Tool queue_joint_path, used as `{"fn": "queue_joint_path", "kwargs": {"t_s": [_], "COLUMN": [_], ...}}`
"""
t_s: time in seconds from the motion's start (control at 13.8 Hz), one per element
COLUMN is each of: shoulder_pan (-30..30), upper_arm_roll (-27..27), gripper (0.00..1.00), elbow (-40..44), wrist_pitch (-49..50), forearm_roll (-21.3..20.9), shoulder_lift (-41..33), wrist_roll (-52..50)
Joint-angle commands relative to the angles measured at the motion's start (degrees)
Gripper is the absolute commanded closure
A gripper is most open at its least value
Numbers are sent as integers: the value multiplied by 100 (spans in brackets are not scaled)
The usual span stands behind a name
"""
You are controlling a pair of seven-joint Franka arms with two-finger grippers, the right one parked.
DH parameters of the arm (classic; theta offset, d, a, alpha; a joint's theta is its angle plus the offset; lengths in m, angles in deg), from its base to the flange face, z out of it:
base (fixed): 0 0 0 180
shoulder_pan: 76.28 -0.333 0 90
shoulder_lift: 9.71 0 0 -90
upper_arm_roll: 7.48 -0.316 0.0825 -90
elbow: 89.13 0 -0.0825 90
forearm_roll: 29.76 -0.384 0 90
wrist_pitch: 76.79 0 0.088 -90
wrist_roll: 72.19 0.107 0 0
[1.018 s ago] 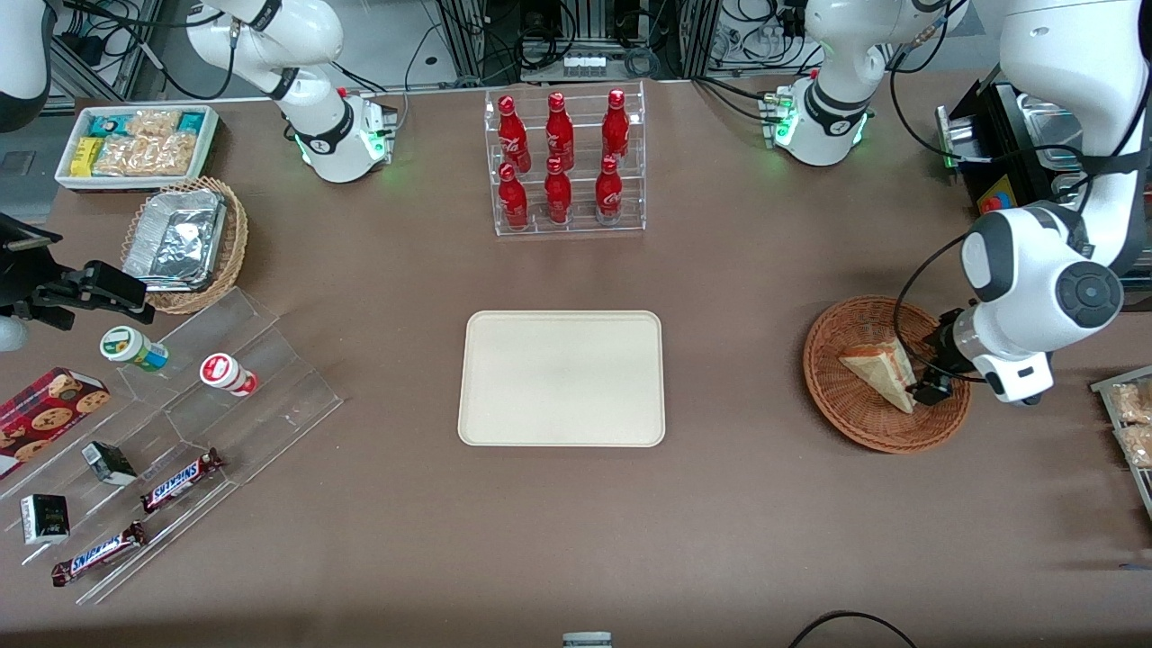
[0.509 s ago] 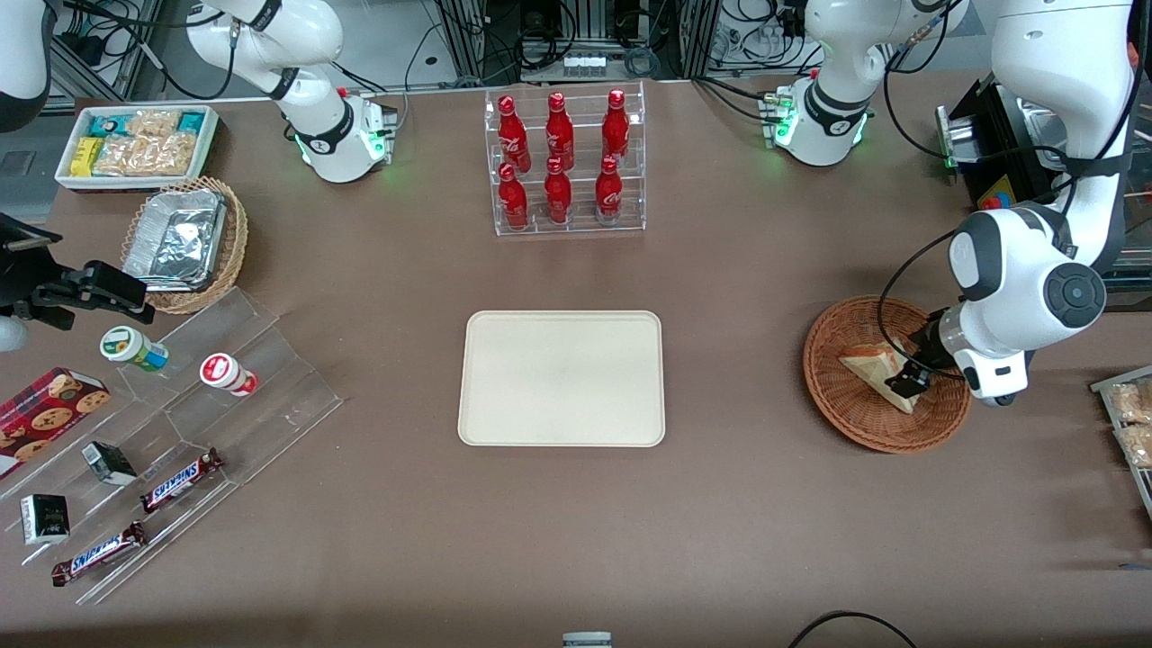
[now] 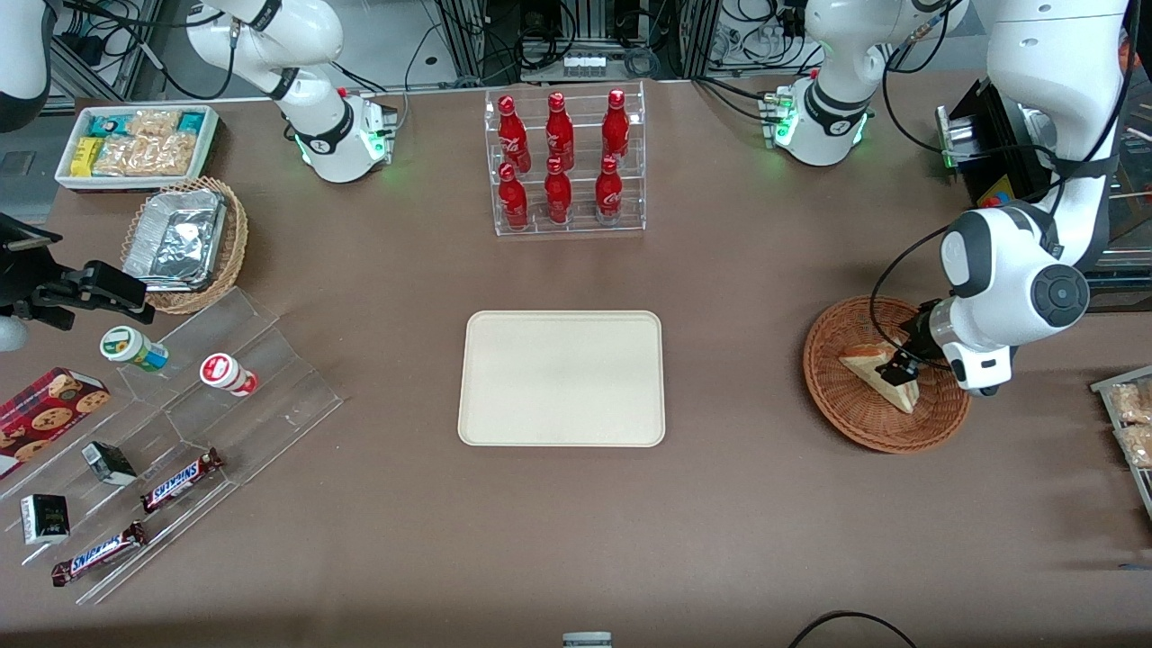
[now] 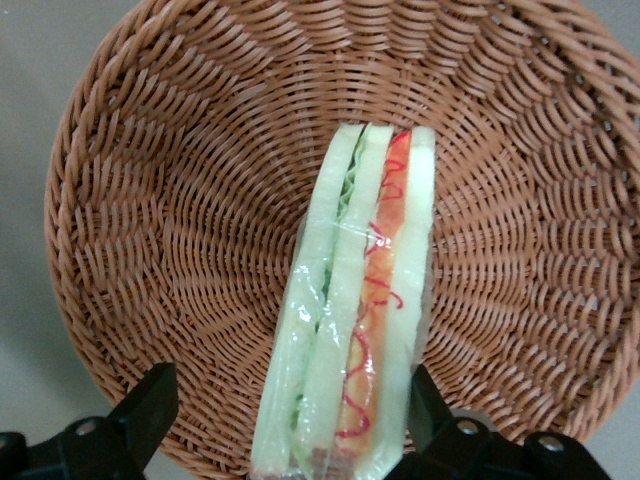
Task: Place sandwich from basket to tray
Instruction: 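Lift the sandwich out of the basket with the left gripper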
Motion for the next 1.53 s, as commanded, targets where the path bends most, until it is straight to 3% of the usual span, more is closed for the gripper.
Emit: {"fn": "queue_joint_path", "kwargs": {"t_s": [0.0, 0.07, 0.15, 0.22, 0.36, 0.65, 0.73, 1.02, 1.24, 1.45], "shoulder_pan": [-29, -29, -38, -30, 32, 50, 50, 286, 567, 1234], "upper_arm_roll": [20, 20, 20, 20, 20, 20, 29, 29, 29, 20], "gripper": [0, 0, 6, 22, 36, 87, 91, 91, 91, 90], "elbow": [-120, -112, -94, -24, 160, 240, 283, 467, 1273, 2312], "wrist_pitch": [-128, -119, -111, -84, -23, 39, 82, 485, 2071, 3298], "forearm_roll": [120, 120, 120, 128, 259, 357, 357, 261, -168, -477], "shoulder_lift": [-73, -56, -56, -47, -12, 50, 41, -99, -441, -477], "wrist_roll": [103, 103, 94, 68, 23, 23, 15, 59, 94, -2]}}
